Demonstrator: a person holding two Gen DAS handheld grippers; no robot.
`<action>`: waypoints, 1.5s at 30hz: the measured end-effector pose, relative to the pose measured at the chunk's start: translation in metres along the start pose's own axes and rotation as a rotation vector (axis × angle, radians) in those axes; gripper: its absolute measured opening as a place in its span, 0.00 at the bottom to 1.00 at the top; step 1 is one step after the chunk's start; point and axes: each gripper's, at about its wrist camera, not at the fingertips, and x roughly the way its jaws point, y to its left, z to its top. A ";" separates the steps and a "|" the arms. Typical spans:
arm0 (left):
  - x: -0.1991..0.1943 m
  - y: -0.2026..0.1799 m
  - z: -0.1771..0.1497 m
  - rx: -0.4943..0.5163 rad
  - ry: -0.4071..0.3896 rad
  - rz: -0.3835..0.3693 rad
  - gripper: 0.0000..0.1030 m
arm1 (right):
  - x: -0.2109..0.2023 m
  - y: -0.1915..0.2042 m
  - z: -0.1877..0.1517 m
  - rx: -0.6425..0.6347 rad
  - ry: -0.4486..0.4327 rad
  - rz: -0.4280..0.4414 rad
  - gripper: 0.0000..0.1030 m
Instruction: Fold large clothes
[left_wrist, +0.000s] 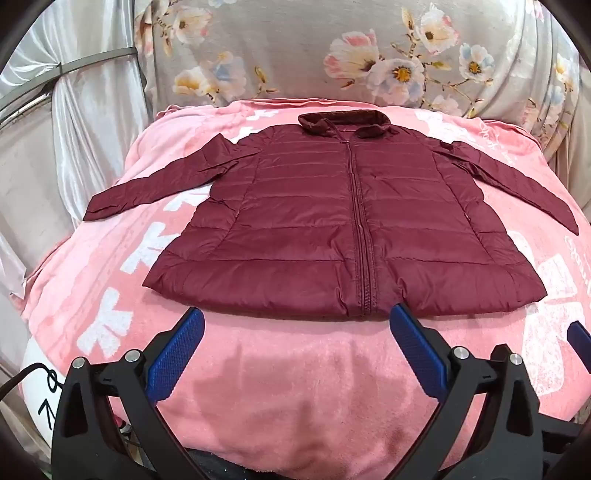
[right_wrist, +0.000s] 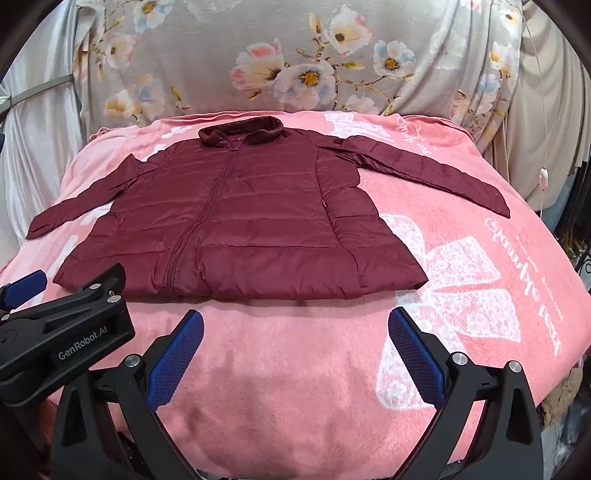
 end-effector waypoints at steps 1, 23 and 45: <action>0.000 0.000 0.000 0.001 -0.002 0.001 0.95 | 0.000 -0.001 0.000 -0.001 0.000 -0.002 0.95; 0.006 0.008 -0.001 -0.037 0.015 0.004 0.95 | -0.003 0.001 0.006 0.013 -0.021 -0.016 0.95; 0.010 0.010 0.000 -0.054 0.023 0.029 0.95 | -0.001 0.004 0.007 0.015 -0.021 -0.014 0.95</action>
